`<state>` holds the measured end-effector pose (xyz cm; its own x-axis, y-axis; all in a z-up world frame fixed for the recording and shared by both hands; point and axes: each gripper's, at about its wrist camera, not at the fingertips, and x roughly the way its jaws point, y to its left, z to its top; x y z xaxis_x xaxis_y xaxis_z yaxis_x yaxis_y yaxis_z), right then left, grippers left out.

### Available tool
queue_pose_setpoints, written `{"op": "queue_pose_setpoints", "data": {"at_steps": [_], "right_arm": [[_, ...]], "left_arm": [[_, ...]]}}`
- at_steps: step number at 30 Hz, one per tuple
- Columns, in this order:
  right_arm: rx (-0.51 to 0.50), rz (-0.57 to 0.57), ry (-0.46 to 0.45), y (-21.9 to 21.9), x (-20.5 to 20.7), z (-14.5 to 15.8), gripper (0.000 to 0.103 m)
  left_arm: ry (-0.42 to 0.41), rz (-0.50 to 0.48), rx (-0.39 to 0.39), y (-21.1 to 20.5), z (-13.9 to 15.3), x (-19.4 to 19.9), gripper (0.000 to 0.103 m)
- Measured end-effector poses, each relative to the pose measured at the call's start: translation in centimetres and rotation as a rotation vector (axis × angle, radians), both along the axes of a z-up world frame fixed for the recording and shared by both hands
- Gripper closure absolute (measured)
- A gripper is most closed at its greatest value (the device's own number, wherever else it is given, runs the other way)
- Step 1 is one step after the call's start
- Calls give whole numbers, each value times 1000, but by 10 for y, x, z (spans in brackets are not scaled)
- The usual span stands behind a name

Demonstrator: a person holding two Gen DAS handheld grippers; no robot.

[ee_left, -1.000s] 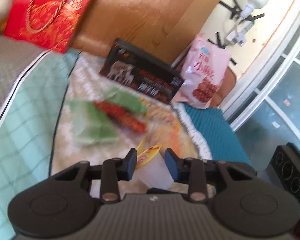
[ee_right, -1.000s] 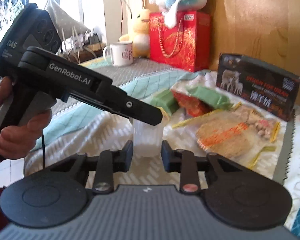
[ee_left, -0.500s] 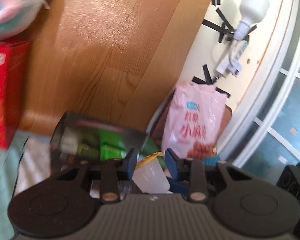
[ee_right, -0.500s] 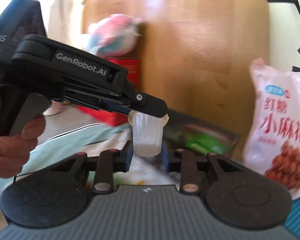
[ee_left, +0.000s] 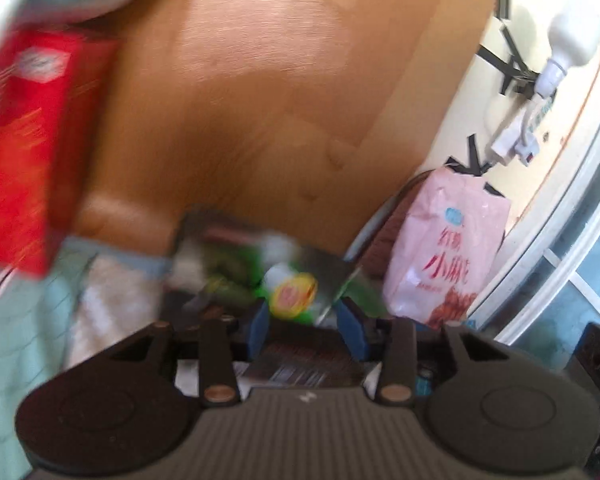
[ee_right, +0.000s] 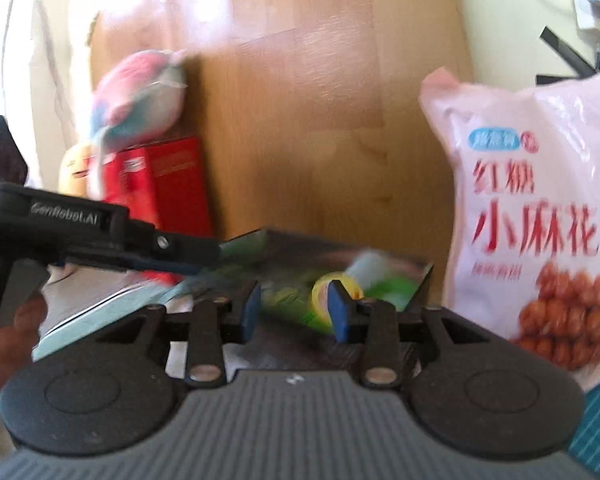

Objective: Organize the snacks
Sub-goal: 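Lift the white cup over the black box and release it with the right tool, then grasp the pale green packet with the right tool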

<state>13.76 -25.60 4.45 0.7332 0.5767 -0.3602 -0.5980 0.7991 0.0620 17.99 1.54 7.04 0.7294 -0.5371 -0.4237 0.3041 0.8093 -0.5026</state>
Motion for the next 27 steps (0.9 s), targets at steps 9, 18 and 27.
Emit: {"op": "queue_pose_setpoints", "data": {"at_steps": [9, 18, 27], "right_arm": [[-101, 2, 194, -6, -25, -48, 44], [-136, 123, 160, 31, -60, -36, 43], [-305, 192, 111, 73, -53, -41, 53]], "left_arm": [[154, 31, 4, 30, -46, -40, 65], [181, 24, -11, 15, -52, -51, 62], [243, 54, -92, 36, -58, -43, 56]]}}
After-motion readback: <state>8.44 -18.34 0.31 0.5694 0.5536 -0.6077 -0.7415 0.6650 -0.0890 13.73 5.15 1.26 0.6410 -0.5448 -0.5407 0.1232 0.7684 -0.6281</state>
